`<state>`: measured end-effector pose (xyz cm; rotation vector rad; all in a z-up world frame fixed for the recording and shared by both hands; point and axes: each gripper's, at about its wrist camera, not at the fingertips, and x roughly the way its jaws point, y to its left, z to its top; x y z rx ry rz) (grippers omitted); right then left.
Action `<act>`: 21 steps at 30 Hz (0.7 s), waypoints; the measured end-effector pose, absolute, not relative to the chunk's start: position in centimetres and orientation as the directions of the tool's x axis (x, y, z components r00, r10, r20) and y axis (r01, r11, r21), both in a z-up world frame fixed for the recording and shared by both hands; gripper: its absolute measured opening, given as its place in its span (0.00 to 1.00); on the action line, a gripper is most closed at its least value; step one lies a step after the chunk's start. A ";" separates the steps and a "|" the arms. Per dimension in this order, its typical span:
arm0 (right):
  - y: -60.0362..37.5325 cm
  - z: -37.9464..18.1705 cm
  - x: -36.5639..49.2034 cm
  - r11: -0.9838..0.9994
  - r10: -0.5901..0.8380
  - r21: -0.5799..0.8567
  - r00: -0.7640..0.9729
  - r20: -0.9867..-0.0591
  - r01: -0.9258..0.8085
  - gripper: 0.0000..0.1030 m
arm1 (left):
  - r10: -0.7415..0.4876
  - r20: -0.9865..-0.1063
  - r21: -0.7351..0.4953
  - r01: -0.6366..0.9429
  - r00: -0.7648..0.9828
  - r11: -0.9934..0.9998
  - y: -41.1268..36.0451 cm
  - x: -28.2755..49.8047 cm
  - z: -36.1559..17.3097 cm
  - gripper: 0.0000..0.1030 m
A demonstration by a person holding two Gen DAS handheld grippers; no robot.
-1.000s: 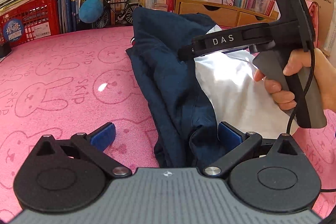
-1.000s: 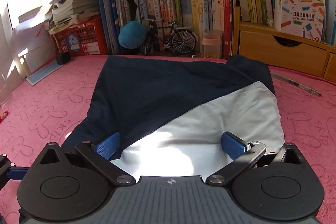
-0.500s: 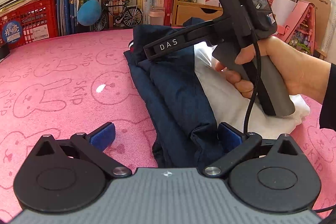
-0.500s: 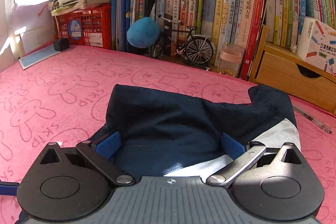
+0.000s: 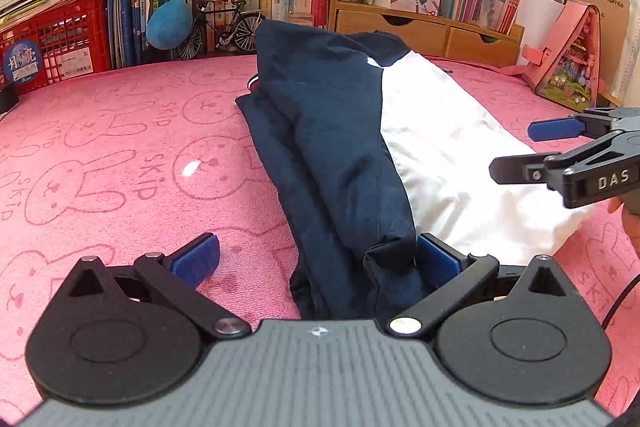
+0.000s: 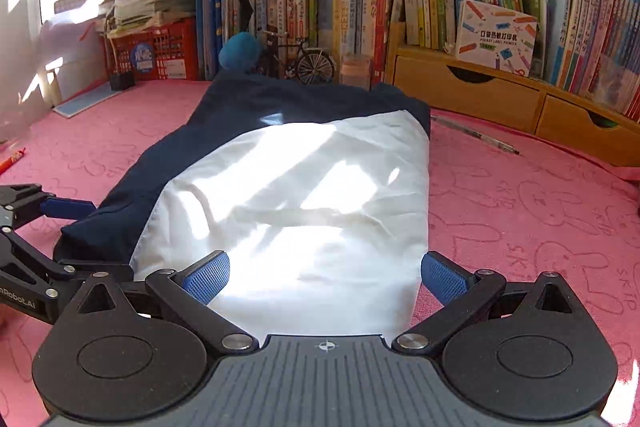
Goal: Fold clothes
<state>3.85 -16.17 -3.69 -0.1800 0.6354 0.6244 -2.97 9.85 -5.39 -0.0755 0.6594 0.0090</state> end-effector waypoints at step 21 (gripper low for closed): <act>-16.5 -0.2 9.3 0.781 0.590 0.122 0.659 -0.466 -0.613 0.99 | 0.196 -0.505 0.120 -0.156 0.841 0.980 9.4 9.0 1.3 1.00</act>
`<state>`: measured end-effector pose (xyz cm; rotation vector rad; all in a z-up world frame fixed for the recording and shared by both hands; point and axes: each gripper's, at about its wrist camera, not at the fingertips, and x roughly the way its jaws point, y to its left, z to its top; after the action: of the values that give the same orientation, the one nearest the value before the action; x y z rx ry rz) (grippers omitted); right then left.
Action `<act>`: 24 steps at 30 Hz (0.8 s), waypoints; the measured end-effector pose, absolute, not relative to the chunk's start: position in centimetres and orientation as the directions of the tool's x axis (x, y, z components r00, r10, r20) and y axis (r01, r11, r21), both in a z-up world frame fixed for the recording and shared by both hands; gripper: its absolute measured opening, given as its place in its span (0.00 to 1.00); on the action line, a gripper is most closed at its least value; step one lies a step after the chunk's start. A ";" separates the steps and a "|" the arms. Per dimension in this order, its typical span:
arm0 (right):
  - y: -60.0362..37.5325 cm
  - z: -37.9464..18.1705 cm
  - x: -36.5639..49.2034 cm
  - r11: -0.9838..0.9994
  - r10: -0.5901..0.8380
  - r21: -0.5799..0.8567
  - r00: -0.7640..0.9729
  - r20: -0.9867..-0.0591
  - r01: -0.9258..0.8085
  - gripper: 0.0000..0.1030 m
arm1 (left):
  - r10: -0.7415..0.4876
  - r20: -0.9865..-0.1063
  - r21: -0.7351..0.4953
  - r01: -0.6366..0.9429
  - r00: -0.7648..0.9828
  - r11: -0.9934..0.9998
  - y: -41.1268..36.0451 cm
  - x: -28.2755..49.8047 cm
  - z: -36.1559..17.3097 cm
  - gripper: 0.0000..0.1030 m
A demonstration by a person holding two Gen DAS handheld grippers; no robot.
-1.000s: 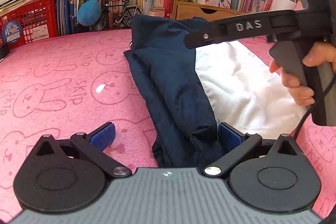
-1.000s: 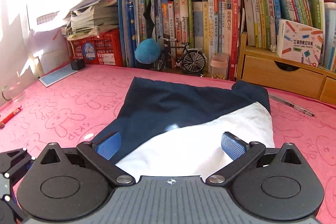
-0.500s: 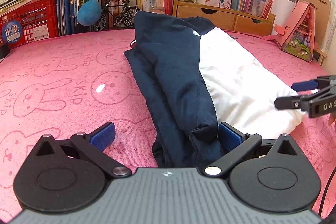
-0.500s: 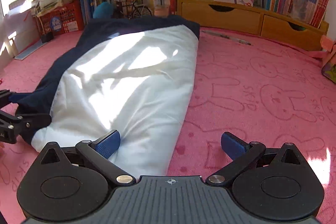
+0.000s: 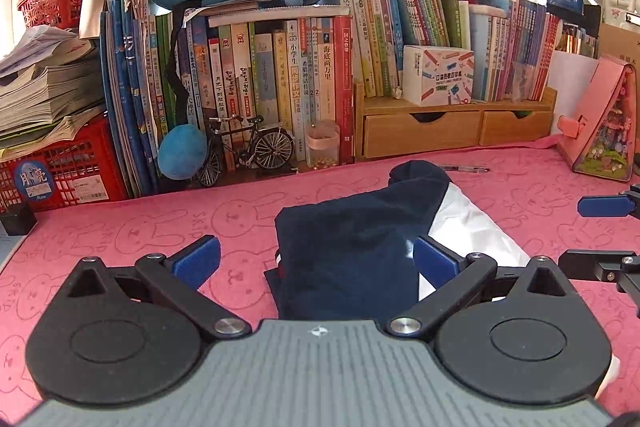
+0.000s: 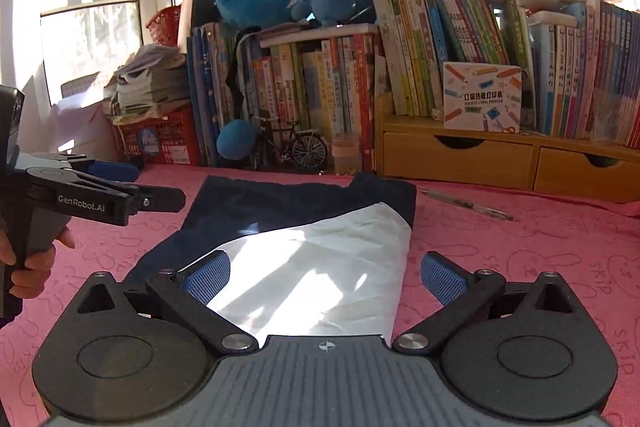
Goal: Fold clothes
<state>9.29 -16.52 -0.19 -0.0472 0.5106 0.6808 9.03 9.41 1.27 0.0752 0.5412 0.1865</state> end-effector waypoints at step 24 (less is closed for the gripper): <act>-21.7 -6.4 4.4 0.802 0.518 0.176 0.516 -0.682 -0.571 0.95 | 0.238 -0.586 -0.013 -0.303 0.775 0.953 15.6 2.7 -1.0 1.00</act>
<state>4.36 -21.72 -6.42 -0.0738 0.7938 0.6546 2.75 15.60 -0.99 -0.1086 0.6191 0.2936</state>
